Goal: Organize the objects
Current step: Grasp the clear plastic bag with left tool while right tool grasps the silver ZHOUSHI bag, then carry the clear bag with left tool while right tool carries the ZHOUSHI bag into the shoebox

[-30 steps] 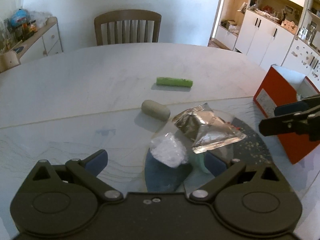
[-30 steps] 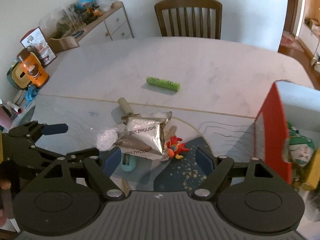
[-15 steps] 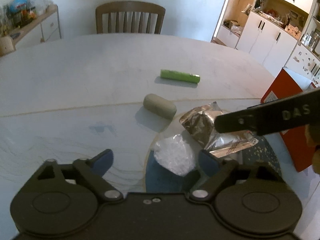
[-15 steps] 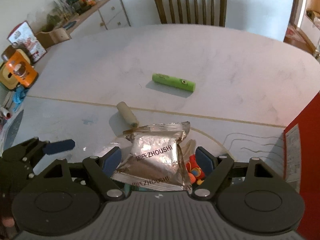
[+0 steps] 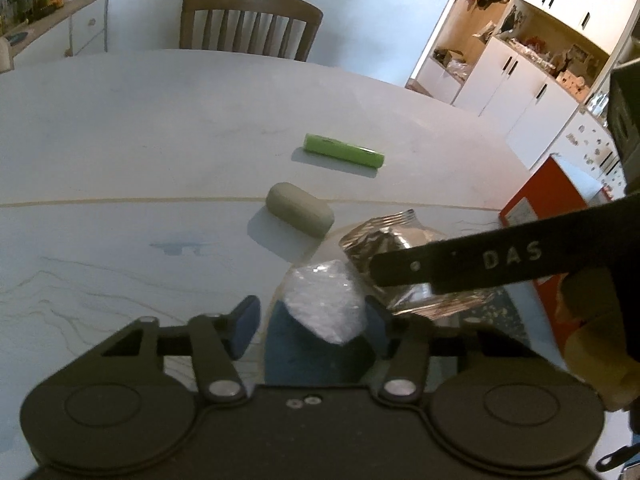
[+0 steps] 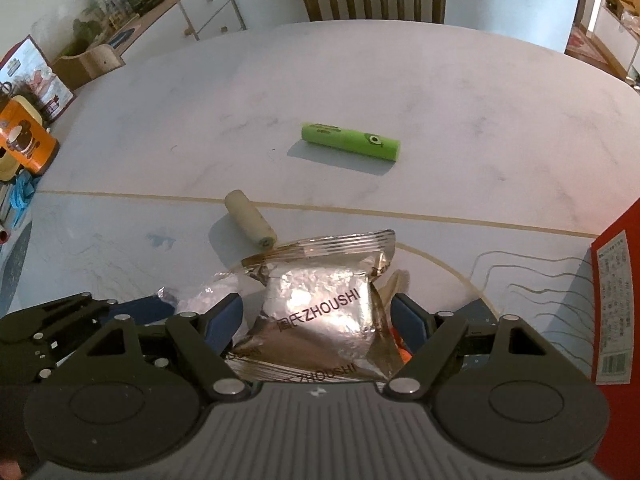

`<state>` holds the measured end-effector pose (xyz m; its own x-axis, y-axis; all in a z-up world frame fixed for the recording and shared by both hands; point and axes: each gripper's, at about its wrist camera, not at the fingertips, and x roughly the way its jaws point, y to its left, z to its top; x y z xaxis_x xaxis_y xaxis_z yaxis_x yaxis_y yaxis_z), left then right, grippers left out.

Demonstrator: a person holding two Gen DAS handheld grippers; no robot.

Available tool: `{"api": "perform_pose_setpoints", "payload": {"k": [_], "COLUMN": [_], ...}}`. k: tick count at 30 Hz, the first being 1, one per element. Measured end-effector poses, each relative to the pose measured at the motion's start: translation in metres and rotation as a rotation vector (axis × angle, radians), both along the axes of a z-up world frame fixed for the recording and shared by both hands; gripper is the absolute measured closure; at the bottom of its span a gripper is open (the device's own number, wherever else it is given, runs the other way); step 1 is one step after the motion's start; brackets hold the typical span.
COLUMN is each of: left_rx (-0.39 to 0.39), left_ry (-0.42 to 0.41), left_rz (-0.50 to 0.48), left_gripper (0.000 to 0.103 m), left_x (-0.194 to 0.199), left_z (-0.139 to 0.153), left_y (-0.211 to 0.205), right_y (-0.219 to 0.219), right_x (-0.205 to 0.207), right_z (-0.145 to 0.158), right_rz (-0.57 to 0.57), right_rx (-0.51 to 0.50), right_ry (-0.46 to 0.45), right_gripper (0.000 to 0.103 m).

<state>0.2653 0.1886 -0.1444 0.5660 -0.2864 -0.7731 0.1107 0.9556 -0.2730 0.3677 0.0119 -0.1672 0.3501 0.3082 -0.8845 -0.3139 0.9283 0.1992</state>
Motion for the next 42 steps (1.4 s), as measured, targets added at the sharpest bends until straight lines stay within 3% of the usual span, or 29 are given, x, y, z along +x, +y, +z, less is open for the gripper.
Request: {"api": "perform_pose_setpoints", "payload": {"k": [2, 9, 14, 21, 29, 42], "left_rx": [-0.016, -0.034, -0.020, -0.021, -0.050, -0.074], "left_ry": [-0.003, 0.005, 0.005, 0.011, -0.022, -0.049], "left_rz": [-0.017, -0.002, 0.009, 0.029, 0.042, -0.014], "left_gripper": [0.061, 0.066, 0.073, 0.077, 0.077, 0.077], "left_x": [0.000, 0.002, 0.002, -0.001, -0.012, -0.035], "left_z": [0.000, 0.000, 0.002, 0.008, 0.039, 0.094], "left_y": [0.000, 0.001, -0.001, -0.001, -0.004, -0.056], "right_y": [0.001, 0.004, 0.005, -0.002, -0.026, -0.097], "right_x": [-0.001, -0.006, -0.010, -0.018, -0.038, -0.086], "right_z": [0.000, 0.002, 0.006, 0.015, 0.045, 0.109], "right_rz": [0.004, 0.028, 0.040, 0.034, 0.018, -0.034], "right_rx": [0.003, -0.012, -0.026, -0.023, 0.024, 0.087], "right_ry": [0.001, -0.007, -0.026, -0.029, -0.055, -0.122], "right_gripper": [0.022, 0.037, 0.055, 0.057, 0.057, 0.057]}}
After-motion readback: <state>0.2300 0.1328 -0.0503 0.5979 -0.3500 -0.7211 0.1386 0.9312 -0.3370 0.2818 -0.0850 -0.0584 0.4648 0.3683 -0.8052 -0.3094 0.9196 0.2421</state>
